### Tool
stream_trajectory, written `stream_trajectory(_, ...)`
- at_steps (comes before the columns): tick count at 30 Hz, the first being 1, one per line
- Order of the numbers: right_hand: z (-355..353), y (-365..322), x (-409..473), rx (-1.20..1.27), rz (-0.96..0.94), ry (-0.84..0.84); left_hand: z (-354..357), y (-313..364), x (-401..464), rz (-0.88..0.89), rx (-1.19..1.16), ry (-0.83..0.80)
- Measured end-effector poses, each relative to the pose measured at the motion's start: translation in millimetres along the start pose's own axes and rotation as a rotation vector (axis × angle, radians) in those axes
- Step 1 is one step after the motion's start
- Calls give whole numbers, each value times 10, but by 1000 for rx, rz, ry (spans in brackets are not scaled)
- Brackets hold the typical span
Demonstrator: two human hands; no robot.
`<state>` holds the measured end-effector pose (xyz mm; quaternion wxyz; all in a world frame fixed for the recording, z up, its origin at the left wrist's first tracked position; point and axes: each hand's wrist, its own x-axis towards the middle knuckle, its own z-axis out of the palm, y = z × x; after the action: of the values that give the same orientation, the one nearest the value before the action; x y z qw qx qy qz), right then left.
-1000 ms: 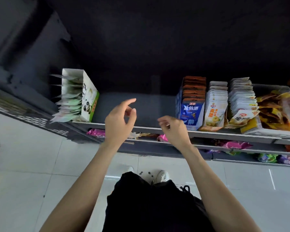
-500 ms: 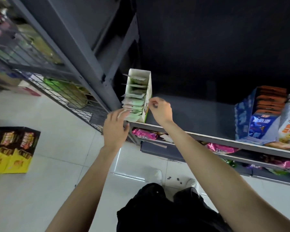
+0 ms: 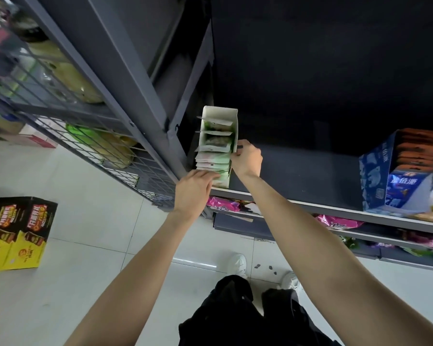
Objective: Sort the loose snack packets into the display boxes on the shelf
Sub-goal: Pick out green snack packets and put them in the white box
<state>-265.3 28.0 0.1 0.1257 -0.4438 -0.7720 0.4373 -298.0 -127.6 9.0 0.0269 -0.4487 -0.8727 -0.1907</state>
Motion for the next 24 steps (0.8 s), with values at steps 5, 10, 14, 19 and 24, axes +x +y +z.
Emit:
stream_trajectory(5, -363, 298, 41, -21, 13, 90, 65, 404, 146, 50, -15, -117)
stream_trajectory(10, -1021, 726, 86, -53, 26, 158, 313, 951, 307, 109, -20, -163)
stream_trajectory(14, -1636, 1103, 93, -88, 44, 180, 521, 1407, 368, 126, -77, -183)
stream_trajectory(19, -2117, 1473, 88, -182, 7, 201, 703, 2012, 394, 153, -101, -220)
stream_trajectory(24, -2263, 1717, 47, -163, -3, 201, 781, 2298, 369, 179, -54, -222)
